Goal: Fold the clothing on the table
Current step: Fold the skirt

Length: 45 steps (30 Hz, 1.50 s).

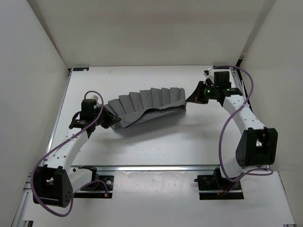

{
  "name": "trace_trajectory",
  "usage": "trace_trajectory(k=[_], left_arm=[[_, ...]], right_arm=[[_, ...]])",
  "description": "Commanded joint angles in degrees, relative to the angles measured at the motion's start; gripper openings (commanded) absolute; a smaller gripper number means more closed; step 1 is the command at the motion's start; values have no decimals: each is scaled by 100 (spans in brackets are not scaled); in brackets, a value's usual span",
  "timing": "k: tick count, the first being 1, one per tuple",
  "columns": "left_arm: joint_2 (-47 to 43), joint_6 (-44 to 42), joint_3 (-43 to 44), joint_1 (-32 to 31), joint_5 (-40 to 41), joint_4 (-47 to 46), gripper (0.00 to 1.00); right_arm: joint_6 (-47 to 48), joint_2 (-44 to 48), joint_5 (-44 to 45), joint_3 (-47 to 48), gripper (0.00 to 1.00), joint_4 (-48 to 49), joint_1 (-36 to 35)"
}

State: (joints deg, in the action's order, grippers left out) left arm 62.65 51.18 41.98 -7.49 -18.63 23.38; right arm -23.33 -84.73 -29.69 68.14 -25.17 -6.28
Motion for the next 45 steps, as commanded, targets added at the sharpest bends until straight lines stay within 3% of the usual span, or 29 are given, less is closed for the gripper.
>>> trace_trajectory(k=[1, 4, 8, 17, 21, 24, 28, 30, 34, 40, 45], left_arm=[[-270, 6, -286, 133, 343, 44, 0], [-437, 59, -498, 29, 238, -17, 0], [-518, -11, -445, -446, 396, 158, 0], [-104, -152, -49, -1264, 580, 430, 0], [-375, -240, -225, -1124, 589, 720, 0], [-675, -249, -295, -975, 502, 975, 0], [-939, -47, -479, -588, 370, 950, 0], [-799, -3, -419, -360, 317, 836, 0], [-9, 181, -85, -534, 501, 283, 0], [1879, 147, 1425, -982, 571, -351, 0], [2785, 85, 2419, -1097, 589, -422, 0]], right_arm=[[302, -289, 332, 681, 0, 311, -153], [399, -457, 420, 920, 0, 136, -198], [408, 42, 526, 448, 0, -49, -136], [356, 2800, 1246, -1126, 0, -935, -734], [128, 3944, 1369, -1399, 0, -1454, -848], [-83, 4262, 1466, -1444, 0, -1868, -1041], [-154, 4105, 1721, -1523, 0, -1896, -1121], [-49, 3720, 1625, -1444, 0, -1676, -832], [189, 2693, 1246, -1022, 0, -1219, 135], [127, 1811, 1352, -802, 0, -1121, 312], [57, 1670, 1273, -1066, 0, -1324, 391]])
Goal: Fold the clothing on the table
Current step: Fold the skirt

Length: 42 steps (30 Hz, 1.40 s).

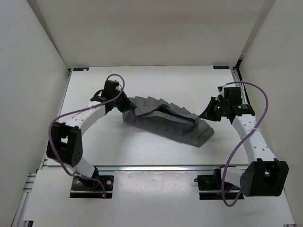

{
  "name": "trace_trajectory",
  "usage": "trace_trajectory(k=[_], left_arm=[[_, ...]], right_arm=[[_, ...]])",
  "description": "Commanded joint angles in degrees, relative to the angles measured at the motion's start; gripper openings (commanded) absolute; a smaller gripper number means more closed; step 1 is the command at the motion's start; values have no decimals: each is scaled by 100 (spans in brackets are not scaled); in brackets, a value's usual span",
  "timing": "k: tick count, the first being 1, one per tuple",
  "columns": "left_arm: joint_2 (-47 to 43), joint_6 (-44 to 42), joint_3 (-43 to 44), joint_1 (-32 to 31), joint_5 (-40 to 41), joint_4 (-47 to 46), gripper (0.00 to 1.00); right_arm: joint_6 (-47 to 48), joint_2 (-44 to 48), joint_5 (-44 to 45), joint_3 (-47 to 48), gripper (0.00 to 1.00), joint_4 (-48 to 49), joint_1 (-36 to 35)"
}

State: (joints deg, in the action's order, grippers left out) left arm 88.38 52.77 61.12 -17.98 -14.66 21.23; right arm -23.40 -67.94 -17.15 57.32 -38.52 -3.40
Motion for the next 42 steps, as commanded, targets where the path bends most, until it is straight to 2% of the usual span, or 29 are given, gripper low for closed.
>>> trace_trajectory(k=[1, 7, 15, 22, 25, 27, 30, 33, 37, 42], left_arm=[[415, -100, 575, -22, 165, -190, 0], [742, -92, 875, -206, 24, -295, 0], [461, -171, 663, 136, -20, -182, 0], [742, -373, 1305, 84, 15, 171, 0], [900, -417, 1533, 5, -28, 284, 0], [1041, -469, 1805, -65, 24, 346, 0], [1374, -522, 2244, -197, -28, 469, 0], [1796, -593, 2745, -381, 32, 653, 0], [2262, -628, 3177, -496, 16, 786, 0], [2482, -620, 3327, -391, -37, 742, 0]], right_arm=[[55, 9, -25, -54, 0, -23, 120], [142, 263, -61, 112, 0, -199, -248], [530, 738, -719, 508, 0, -1218, -1232], [-348, 1520, -896, 96, 0, -1413, -2743], [-726, 1810, -782, -211, 1, -1421, -2956], [-955, 2038, -965, -457, 0, -1386, -2703], [-1508, 2416, -1790, -1440, 0, -992, -1966], [-1668, 2628, -2249, -1890, 0, -884, -1271], [-1510, 2576, -2197, -1996, 0, -964, -777], [-1607, 2444, -1968, -1628, 0, -578, -513]])
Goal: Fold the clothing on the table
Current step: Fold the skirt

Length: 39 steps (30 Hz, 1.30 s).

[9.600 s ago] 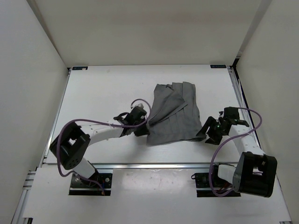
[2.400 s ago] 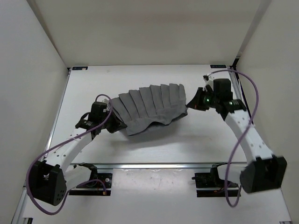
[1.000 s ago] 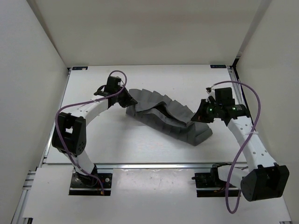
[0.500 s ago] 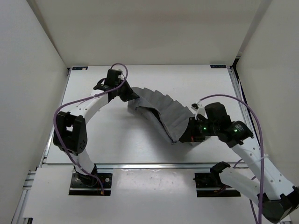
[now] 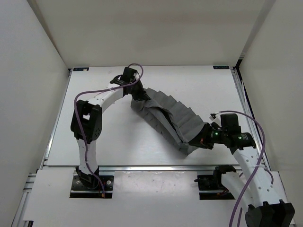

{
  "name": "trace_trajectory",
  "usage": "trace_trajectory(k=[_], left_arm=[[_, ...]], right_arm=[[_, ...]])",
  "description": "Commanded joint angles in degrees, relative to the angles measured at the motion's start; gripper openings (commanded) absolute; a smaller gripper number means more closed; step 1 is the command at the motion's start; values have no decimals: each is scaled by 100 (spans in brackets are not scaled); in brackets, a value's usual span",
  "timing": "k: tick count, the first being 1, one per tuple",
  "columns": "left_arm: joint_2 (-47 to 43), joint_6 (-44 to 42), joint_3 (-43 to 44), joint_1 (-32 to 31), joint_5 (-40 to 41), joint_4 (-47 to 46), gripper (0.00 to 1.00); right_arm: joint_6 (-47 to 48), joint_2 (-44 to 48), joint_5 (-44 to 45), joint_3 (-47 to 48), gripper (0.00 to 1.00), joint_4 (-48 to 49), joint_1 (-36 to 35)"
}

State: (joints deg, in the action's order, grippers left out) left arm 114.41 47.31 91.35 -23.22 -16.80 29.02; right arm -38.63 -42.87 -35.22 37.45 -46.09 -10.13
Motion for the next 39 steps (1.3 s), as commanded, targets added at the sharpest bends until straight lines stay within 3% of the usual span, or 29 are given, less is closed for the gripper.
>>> trace_trajectory(k=[1, 12, 18, 19, 20, 21, 22, 23, 24, 26, 30, 33, 36, 39], left_arm=[[-121, -81, 287, 108, 177, -62, 0], [98, 15, 454, 301, 185, -133, 0], [661, 138, 1015, 152, 475, -107, 0], [827, 173, 1182, 108, 493, -150, 0], [985, 217, 1340, 107, 554, -194, 14], [1082, 313, 1463, 29, 607, -177, 41], [1249, 331, 1665, -24, 677, -229, 54], [1337, 427, 1858, -42, 721, -317, 82], [1382, 515, 2017, -68, 800, -465, 98], [1583, 613, 2446, -112, 801, -563, 99], [1524, 526, 3143, -130, 862, -318, 99], [919, 481, 2260, -7, 610, -641, 99], [356, 490, 1099, 55, 335, -1125, 99], [117, 516, 157, 125, -50, -1652, 98]], right_arm=[[-144, -81, -152, 403, 0, 257, 187], [22, -1029, 77, 544, 0, 969, 862], [-57, -1741, 621, 518, 0, 1444, 1152], [-92, -1794, 770, 465, 4, 1627, 1171], [-127, -1856, 980, 439, 14, 1751, 1197], [-136, -1926, 1113, 430, 18, 1787, 1224], [-84, -2014, 1323, 438, 25, 1909, 1241], [-57, -2023, 1595, 482, 34, 1989, 1259], [-57, -2084, 1728, 526, 36, 1998, 1259], [110, -2172, 2149, 885, 42, 1815, 1294], [338, -1945, 3097, 1588, 44, 1340, 1058], [330, -1838, 3251, 1923, 42, 936, 732], [435, -2092, 2278, 1837, 40, 760, 785], [366, -2330, 1941, 1442, 39, 1003, 399]])
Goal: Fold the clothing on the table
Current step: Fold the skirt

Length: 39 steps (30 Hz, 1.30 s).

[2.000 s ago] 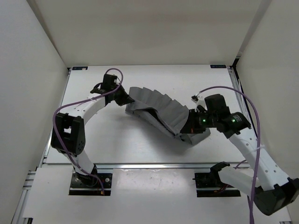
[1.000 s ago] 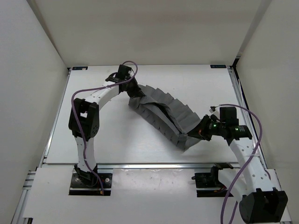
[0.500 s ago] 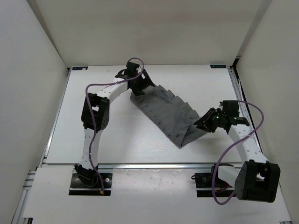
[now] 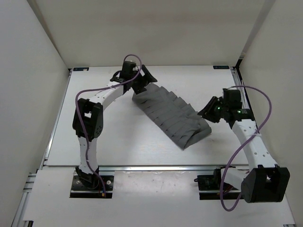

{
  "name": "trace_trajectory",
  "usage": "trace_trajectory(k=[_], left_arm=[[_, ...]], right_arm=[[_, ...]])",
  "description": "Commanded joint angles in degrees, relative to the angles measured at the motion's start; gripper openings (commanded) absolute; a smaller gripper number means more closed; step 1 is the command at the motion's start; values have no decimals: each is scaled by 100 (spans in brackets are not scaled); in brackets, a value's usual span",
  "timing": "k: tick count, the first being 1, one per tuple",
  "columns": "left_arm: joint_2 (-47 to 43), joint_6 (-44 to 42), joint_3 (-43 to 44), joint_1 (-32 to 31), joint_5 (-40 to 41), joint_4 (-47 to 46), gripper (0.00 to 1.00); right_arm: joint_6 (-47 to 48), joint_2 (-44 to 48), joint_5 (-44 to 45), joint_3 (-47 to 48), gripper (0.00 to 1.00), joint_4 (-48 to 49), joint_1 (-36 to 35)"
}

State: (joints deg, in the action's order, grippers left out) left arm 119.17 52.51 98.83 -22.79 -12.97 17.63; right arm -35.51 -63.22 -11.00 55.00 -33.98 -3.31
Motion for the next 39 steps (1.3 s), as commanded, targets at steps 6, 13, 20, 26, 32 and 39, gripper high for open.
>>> trace_trajectory(k=[6, 13, 20, 26, 32, 39], left_arm=[[-10, -425, -901, -59, -742, -665, 88], [931, -1084, 363, -340, -67, 546, 0], [1249, -1516, 577, -384, 936, 1496, 0], [408, -1815, -643, -516, 1105, 1534, 0], [-807, -1683, -2558, -385, 840, 1033, 0], [-1256, -1534, -3177, -314, 524, 725, 0]], right_arm=[[-26, -1182, -1343, -745, 34, 461, -617], [52, -1930, -1352, -552, 35, 594, -907], [359, -2519, -1142, -377, 33, 313, -768], [720, -3361, -956, 431, 34, -56, -198], [1028, -4275, -1132, 1599, 34, -179, -3], [1336, -3770, -798, 2322, 46, 102, 66]])
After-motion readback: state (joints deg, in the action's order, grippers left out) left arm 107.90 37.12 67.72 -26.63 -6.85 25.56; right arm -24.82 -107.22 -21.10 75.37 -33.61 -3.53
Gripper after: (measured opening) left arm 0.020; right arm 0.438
